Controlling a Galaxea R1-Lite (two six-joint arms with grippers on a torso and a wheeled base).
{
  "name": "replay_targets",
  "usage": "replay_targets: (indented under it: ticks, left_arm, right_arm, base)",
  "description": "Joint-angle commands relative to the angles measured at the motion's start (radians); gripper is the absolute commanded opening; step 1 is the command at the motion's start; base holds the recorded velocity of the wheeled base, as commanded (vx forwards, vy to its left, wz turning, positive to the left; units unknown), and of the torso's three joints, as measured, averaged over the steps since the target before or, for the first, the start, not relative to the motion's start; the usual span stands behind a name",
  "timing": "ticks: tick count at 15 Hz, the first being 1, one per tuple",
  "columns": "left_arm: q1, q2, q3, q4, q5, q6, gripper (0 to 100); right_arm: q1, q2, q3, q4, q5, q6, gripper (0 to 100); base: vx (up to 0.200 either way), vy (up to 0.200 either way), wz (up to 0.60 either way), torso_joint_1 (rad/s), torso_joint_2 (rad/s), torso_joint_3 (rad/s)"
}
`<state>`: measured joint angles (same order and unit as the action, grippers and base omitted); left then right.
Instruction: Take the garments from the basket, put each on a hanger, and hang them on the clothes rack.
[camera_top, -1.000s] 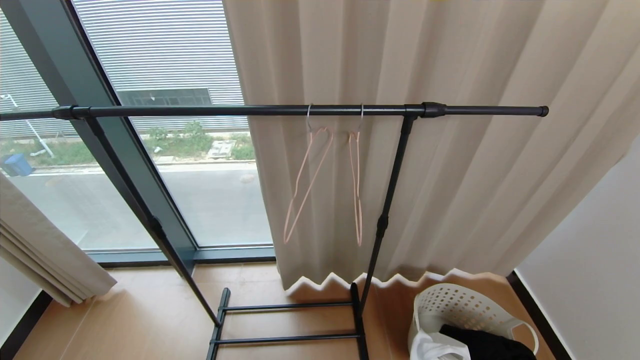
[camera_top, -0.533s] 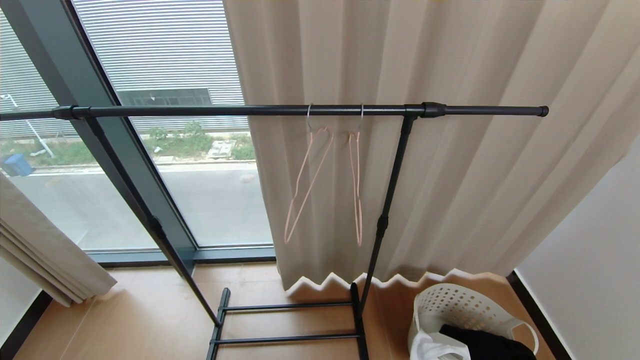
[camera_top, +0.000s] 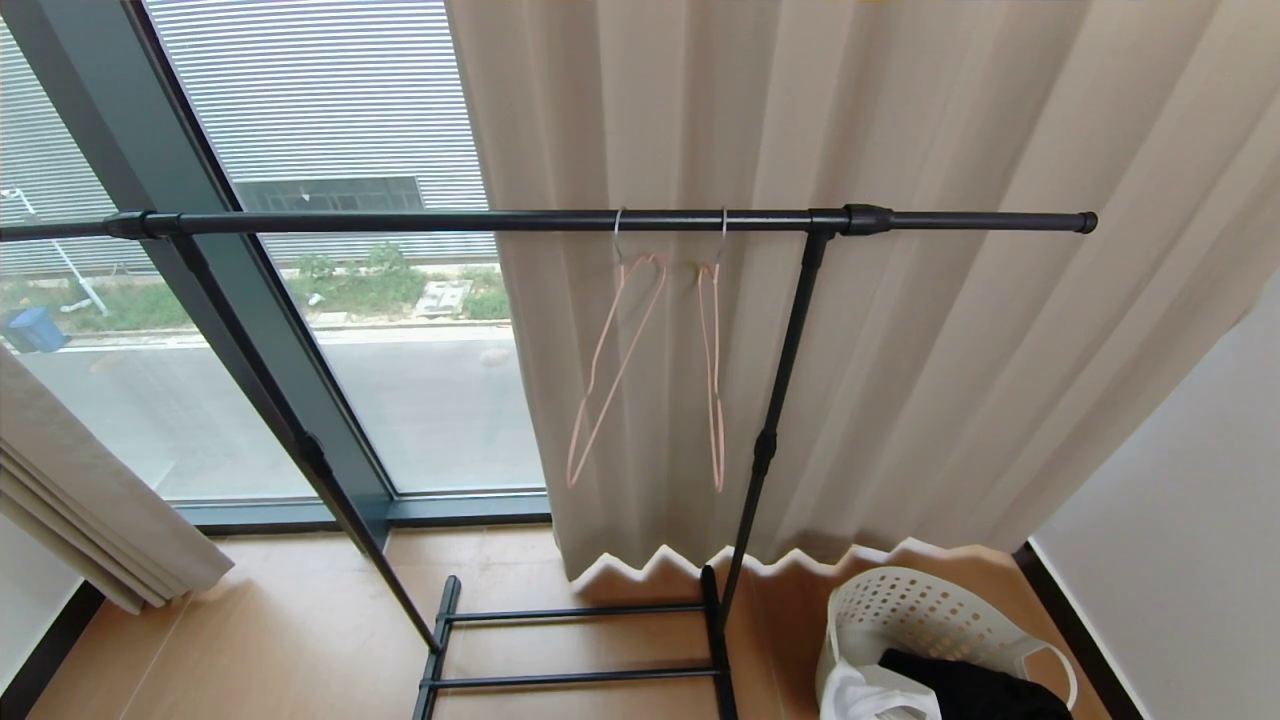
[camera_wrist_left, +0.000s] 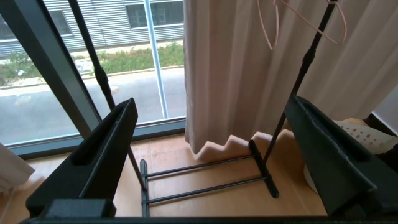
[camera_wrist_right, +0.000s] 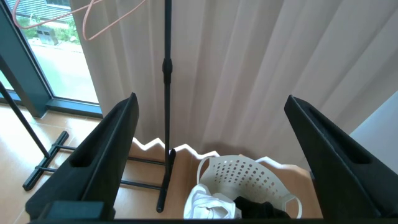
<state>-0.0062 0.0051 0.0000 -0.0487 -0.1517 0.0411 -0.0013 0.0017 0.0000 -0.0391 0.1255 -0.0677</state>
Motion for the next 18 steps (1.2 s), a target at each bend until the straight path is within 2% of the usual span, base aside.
replay_targets:
  ticks: [1,18]
  left_arm:
    - [0.000,0.001,0.000,0.000,0.000,0.000,100]
    - [0.000,0.001,0.000,0.000,0.000,0.000,100]
  right_arm:
    - [0.001,0.000,0.000,-0.001,0.000,0.000,100]
    - [0.001,0.000,0.000,-0.001,0.000,-0.001,100]
  base:
    - [0.000,0.000,0.00,0.000,0.00,0.000]
    - [0.000,0.000,0.00,0.000,0.00,0.000]
